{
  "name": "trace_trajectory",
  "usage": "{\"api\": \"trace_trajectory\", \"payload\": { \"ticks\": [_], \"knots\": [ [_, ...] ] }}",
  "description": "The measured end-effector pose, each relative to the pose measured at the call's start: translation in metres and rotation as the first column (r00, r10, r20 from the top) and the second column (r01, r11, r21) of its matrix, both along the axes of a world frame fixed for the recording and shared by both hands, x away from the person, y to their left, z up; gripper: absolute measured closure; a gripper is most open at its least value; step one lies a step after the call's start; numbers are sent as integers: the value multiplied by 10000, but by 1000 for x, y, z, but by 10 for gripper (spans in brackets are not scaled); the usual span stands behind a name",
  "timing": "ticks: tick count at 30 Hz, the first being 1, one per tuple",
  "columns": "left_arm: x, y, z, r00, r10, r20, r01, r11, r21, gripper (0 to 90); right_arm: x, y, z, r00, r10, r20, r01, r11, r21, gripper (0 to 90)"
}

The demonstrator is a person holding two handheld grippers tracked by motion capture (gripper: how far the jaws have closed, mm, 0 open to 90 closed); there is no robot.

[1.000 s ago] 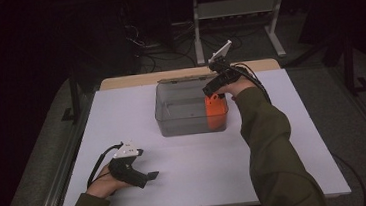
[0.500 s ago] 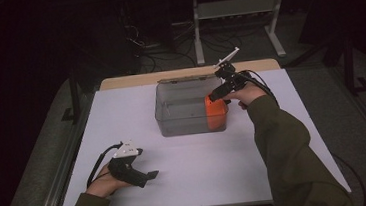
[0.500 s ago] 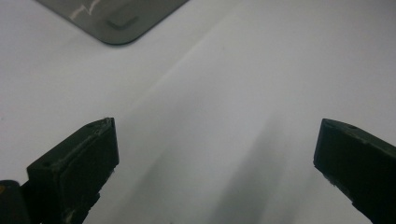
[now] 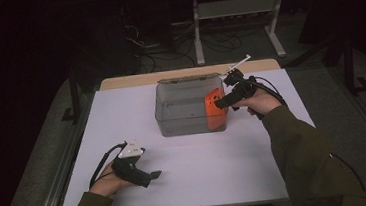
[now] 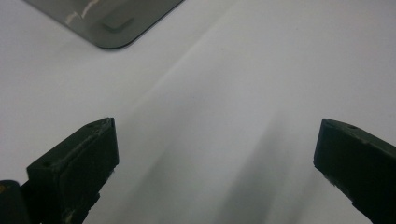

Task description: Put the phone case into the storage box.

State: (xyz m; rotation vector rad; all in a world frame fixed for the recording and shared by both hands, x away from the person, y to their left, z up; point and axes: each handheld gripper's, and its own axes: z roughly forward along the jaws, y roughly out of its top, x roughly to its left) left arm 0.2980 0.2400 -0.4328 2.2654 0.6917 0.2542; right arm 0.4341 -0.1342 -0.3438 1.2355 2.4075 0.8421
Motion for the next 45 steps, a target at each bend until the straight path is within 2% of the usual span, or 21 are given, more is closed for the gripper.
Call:
{"api": "trace_trajectory", "payload": {
  "ticks": [7,22,32,40,45],
  "knots": [
    [0,0,1,10000,-2,17,2,9999,-110,0,-14,-5,-2,9986,264,455,-280,9991,329,0],
    [0,-1,1,10000,-19,-39,18,9998,-198,0,-36,-12,-16,9930,641,987,-714,9948,721,0],
    [0,-5,0,9999,-105,-53,105,9999,-90,0,-50,-19,-24,9891,668,1313,-804,9916,1011,0],
    [1,-4,-1,10000,-82,-56,82,9999,-134,0,-59,-23,-34,9885,701,1341,-854,9900,1122,0],
    [1,-4,-1,9999,-107,-68,106,9998,-141,0,-66,-26,-40,9853,792,1515,-986,9872,1257,0]
  ]
}}
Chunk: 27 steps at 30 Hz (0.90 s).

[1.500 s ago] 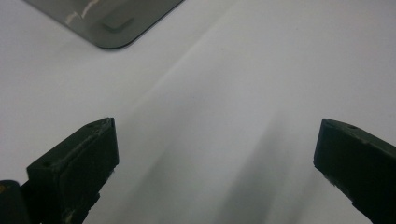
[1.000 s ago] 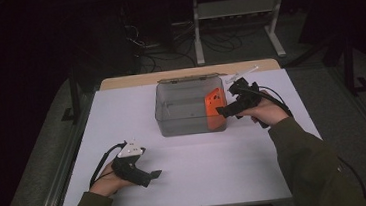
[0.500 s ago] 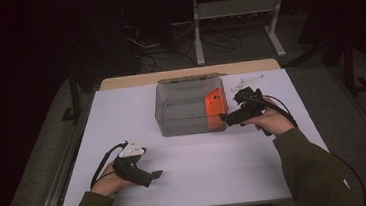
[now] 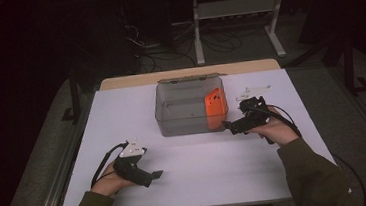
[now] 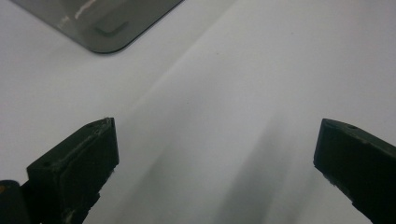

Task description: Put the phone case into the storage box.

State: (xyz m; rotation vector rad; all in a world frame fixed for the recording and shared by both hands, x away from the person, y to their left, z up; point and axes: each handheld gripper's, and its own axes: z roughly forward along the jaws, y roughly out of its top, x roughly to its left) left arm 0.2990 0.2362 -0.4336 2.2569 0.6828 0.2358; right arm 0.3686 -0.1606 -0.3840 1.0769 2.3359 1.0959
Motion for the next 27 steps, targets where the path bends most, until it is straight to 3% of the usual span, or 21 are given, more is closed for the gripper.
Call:
{"api": "trace_trajectory", "payload": {
  "ticks": [14,27],
  "knots": [
    [0,3,-1,10000,42,-57,-42,10000,-71,0,-20,-1,-16,9990,291,350,-298,9994,197,0],
    [0,5,0,9998,199,-39,-199,9997,-161,0,-40,-9,-30,9985,232,500,-254,9987,432,0]
  ]
}}
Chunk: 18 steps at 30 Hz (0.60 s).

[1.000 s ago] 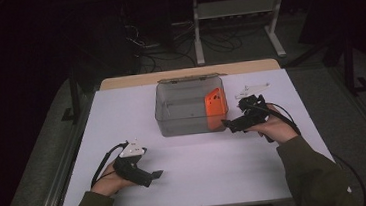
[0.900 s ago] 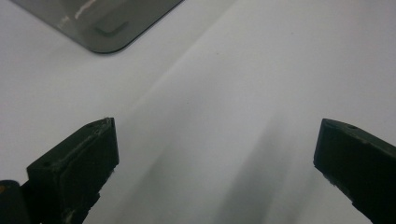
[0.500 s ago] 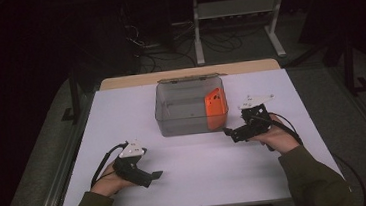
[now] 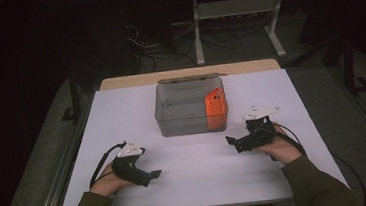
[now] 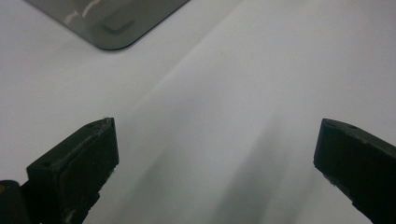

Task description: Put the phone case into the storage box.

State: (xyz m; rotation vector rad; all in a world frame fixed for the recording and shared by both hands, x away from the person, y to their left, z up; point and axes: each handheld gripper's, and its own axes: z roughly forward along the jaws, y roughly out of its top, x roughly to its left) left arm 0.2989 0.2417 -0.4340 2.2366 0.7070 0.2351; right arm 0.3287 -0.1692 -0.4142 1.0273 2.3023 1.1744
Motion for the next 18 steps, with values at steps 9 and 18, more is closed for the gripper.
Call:
{"api": "trace_trajectory", "payload": {
  "ticks": [9,18],
  "knots": [
    [0,1,0,10000,-4,-23,4,10000,-63,0,-13,-2,-9,9999,118,13,-118,9998,-154,0],
    [-1,1,-1,10000,-22,-60,22,10000,-71,0,-28,-9,-15,9999,126,114,-125,9999,-96,0]
  ]
}}
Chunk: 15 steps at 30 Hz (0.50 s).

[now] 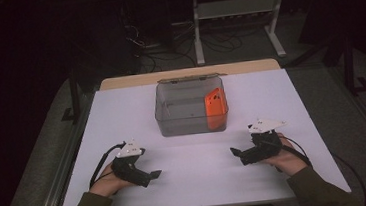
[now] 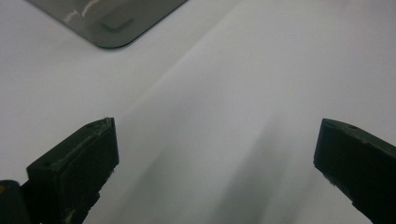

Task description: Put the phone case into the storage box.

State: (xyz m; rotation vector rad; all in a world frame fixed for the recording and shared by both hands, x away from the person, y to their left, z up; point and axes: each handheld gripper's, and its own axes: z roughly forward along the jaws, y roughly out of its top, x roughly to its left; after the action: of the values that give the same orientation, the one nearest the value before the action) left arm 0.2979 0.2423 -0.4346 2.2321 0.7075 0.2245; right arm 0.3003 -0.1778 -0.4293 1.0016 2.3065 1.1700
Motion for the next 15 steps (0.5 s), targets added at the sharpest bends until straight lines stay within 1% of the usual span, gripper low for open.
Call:
{"api": "trace_trajectory", "payload": {
  "ticks": [5,7,14,15],
  "knots": [
    [-1,0,1,10000,-56,59,56,10000,3,0,-8,-3,-4,9999,33,153,-32,10000,-77,0],
    [-1,0,1,10000,-49,58,49,10000,2,0,-10,-4,-5,9999,16,144,-16,10000,22,0],
    [-3,0,2,10000,10,71,-10,10000,-53,0,-18,-10,-7,9995,61,310,-64,9999,83,0],
    [-3,0,2,10000,7,68,-6,10000,-49,0,-19,-10,-7,9996,20,265,-23,9999,116,0]
  ]
}}
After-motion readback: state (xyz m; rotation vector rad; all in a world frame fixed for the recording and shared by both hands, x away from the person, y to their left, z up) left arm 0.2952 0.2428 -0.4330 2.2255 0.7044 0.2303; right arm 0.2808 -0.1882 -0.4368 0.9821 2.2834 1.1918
